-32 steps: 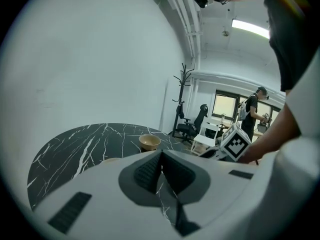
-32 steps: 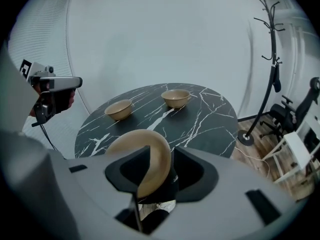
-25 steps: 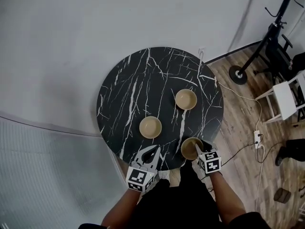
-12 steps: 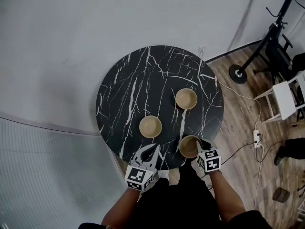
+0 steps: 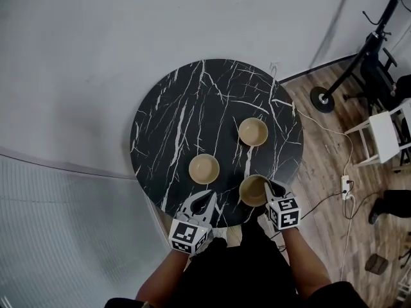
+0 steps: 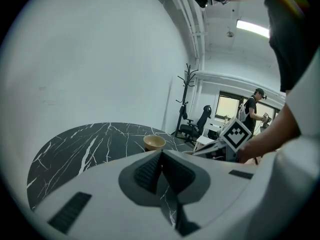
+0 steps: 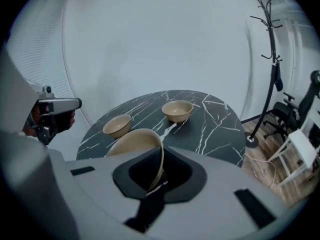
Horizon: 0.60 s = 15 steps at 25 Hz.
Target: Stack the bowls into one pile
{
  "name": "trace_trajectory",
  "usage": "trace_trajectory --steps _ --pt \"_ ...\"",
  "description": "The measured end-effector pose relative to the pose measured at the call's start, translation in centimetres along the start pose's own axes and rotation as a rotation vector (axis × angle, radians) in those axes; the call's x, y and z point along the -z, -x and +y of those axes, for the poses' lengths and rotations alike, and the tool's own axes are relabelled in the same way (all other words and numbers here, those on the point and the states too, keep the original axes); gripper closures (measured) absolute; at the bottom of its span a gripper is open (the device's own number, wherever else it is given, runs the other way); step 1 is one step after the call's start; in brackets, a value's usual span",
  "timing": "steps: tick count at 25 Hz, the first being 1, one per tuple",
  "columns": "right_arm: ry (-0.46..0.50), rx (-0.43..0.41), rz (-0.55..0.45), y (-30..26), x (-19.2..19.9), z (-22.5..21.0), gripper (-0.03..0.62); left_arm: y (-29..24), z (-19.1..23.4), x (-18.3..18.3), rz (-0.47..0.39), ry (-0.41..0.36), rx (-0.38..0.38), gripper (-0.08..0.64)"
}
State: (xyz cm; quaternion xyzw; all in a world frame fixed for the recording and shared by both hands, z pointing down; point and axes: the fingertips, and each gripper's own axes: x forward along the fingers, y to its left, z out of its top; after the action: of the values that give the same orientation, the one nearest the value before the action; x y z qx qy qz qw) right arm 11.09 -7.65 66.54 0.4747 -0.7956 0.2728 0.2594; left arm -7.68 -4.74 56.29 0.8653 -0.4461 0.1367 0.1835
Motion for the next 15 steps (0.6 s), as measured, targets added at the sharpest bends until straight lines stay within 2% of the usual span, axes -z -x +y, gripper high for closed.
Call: trace_trajectory --steps 7,15 --pt "0.011 0.002 -0.070 -0.1 -4.3 -0.6 0.565 -0.8 0.2 -1.4 -0.024 -0.009 -0.004 0.548" --pt "0.070 -0.004 -0.119 -1.1 -8.2 -1.9 0.566 -1.2 0.8 -1.6 -0.019 -0.004 -0.038 0.548"
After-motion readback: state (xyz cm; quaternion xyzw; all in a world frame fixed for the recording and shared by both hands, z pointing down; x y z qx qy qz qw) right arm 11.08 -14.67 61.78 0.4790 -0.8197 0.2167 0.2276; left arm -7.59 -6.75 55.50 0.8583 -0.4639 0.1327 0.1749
